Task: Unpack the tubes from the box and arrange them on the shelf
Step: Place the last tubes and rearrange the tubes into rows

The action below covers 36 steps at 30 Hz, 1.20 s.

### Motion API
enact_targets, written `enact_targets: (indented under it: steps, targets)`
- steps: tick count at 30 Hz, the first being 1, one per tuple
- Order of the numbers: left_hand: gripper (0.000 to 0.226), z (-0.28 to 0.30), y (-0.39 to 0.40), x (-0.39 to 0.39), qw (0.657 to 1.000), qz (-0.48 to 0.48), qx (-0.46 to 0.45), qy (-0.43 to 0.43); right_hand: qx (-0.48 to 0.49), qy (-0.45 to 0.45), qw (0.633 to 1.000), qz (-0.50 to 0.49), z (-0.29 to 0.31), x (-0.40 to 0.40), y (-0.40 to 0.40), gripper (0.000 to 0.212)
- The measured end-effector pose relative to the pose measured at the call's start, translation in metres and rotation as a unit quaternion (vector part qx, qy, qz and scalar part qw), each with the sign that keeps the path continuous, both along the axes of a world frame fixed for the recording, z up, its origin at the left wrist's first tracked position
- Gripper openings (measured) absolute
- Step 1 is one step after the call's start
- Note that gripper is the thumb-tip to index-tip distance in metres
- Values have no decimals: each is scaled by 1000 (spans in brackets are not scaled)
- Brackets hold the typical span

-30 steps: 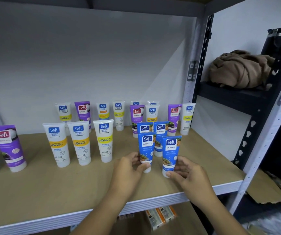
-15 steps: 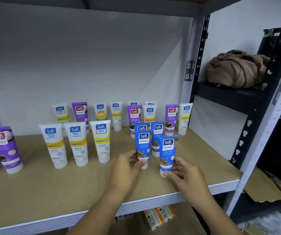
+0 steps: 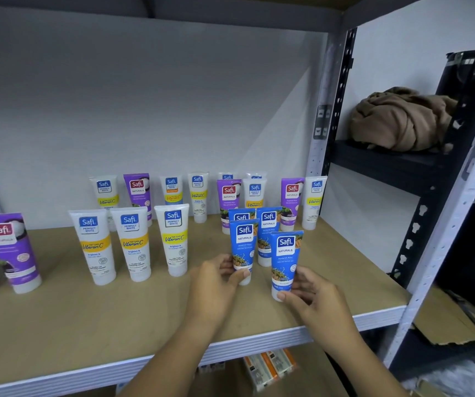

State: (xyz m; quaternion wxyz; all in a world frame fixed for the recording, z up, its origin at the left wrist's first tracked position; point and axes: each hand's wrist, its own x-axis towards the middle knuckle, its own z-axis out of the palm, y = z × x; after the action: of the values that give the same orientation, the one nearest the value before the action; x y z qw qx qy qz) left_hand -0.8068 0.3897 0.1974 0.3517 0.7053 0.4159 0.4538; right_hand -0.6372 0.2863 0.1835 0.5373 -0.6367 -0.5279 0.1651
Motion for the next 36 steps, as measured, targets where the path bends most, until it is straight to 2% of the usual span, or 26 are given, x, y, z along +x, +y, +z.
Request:
enact_targets:
  steps: [11,16,19,22,24,27,30,36]
  targets:
    - [24,-2,-2,0,1000,1,21,9,-3,-5,1000,-2,4,-2,-2,46]
    - [38,-3,-9,-6,999,25,20,-6,-7,-6,1000,-2,4,-2,-3,46]
    - [24,-3,-22,-14,996,48,71,11,-8,-9,1000,-6,4,-2,-3,46]
    - [26,0,-31,-29,983,-73,145,90,-10,-12,1000,-11,5,-1,-2,49]
    - [43,4,-30,-34,946,-181,188,192,-14,-13,1000,-15,5,0,-1,50]
    - [63,7,-22,-34,887,-271,230,294,-28,-35,999,-17,6,2,2,46]
    - [65,4,-16,-35,871,-301,236,309,-27,-58,998,-21,6,3,6,44]
    - [60,-2,-16,-35,887,-302,216,275,-27,-105,994,-18,9,2,17,43]
